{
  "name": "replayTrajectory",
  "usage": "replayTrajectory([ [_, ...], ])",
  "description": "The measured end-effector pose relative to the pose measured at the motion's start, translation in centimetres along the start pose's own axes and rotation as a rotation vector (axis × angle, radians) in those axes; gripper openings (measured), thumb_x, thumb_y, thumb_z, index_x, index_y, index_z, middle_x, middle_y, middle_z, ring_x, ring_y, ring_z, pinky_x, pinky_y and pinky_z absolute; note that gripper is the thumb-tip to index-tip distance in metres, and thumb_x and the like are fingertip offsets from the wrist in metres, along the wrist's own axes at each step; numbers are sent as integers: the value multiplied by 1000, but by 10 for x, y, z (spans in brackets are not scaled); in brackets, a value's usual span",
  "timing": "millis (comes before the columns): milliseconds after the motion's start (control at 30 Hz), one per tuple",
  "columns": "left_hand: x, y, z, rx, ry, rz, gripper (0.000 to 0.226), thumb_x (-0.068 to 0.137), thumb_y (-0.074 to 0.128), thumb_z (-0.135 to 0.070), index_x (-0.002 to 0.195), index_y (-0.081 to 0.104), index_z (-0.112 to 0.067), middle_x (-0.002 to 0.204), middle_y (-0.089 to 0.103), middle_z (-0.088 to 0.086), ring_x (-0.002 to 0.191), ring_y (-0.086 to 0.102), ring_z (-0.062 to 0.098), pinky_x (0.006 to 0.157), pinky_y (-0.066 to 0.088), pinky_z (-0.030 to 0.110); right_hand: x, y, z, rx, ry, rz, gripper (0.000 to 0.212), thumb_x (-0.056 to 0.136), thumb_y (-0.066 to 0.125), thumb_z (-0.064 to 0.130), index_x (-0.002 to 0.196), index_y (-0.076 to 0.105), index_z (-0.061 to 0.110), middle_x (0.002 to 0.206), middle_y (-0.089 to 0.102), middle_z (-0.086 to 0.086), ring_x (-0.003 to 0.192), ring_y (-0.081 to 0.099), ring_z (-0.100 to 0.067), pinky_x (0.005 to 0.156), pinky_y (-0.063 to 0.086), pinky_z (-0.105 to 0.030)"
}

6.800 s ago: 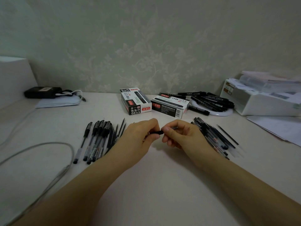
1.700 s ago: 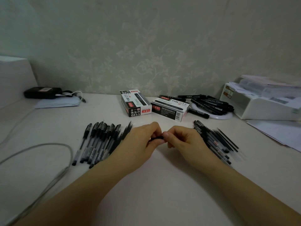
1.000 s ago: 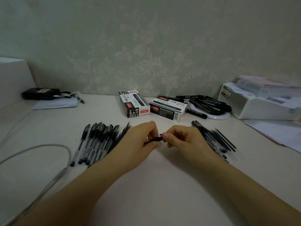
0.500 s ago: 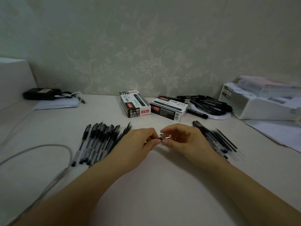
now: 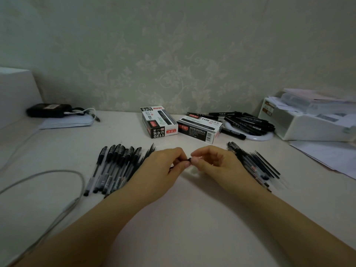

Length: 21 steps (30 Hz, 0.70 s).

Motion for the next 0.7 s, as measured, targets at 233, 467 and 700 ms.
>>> replayTrajectory([
  [233,0,2,1,20,0,20,14,96,52,-37,97,62,-27,76,58,-16,70,55,-3,61,39,13,0,-3,-1,27,-20,26,12,89,71,12,98,74,19,89,75,-1,82,70,-11,73,53,-17],
  [467,-1,3,1,7,-9,55,13,96,50,-38,100,59,-30,80,59,-15,69,55,-4,59,38,14,1,-1,0,63,46,-28,19,84,72,32,93,73,15,80,75,-2,70,67,-9,67,53,-16],
  [700,-2,1,-3,1,15,79,21,101,43,-29,117,51,-40,83,60,-12,80,58,1,70,48,22,3,-7,1,115,58,-149,5,89,71,12,91,71,9,73,72,-8,65,64,-7,63,50,-15],
])
Point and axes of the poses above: each hand's wrist, its own x-axis towards the middle knuckle, its own y-axis out of the palm, z = x × y, the point moved 1 cm from there along x, towards the middle knuckle
